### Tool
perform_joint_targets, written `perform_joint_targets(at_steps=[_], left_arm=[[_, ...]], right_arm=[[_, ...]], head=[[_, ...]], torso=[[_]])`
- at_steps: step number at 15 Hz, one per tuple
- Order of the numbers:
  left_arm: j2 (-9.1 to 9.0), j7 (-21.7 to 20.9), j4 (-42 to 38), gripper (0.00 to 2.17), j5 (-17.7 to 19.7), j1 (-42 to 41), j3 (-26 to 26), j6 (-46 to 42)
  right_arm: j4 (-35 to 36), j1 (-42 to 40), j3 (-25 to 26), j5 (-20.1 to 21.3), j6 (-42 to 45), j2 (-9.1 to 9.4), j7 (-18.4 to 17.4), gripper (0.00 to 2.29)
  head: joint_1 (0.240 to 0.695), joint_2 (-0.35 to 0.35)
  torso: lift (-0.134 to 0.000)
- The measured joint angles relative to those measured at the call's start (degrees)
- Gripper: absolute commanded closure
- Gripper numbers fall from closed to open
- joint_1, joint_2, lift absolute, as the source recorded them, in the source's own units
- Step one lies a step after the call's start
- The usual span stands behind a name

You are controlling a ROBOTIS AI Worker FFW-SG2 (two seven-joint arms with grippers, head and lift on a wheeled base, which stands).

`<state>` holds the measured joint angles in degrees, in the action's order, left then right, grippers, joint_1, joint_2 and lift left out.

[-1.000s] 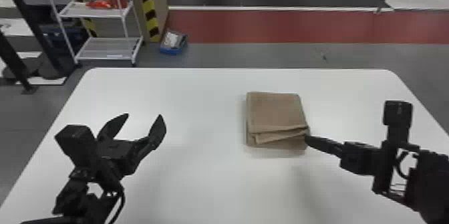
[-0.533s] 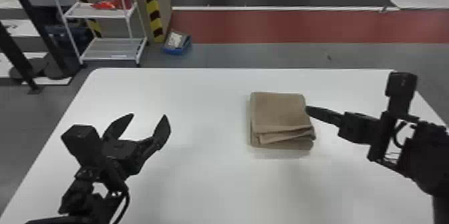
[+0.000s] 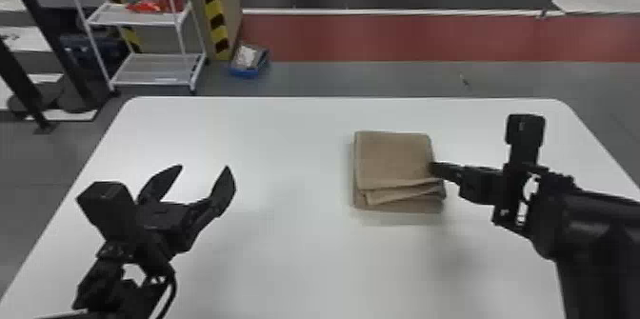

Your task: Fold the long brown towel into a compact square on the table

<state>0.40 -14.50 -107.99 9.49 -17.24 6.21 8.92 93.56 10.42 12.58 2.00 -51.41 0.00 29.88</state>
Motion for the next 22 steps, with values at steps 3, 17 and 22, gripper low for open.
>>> perform_joint_targets(at_steps=[3, 17, 22], left_arm=[[0.00, 0.0, -0.2, 0.10, 0.0, 0.0, 0.0, 0.0], [-0.13, 1.0, -1.2, 0.07, -0.1, -8.3, -2.8, -21.7], [0.10, 2.8, -1.7, 0.08, -1.1, -12.1, -2.3, -23.7]], right_arm=[[1.2, -1.0, 0.0, -0.4, -0.1, 0.00, 0.7, 2.02], [26.3, -34.5, 2.8, -14.5, 37.7, 0.00, -1.9, 0.05], [26.5, -41.5, 1.2, -14.8, 47.5, 0.00, -4.5, 0.06]], head=[[0.695, 0.000], [0.695, -0.044], [0.695, -0.037]], torso=[[-0.123], [-0.123], [-0.123]])
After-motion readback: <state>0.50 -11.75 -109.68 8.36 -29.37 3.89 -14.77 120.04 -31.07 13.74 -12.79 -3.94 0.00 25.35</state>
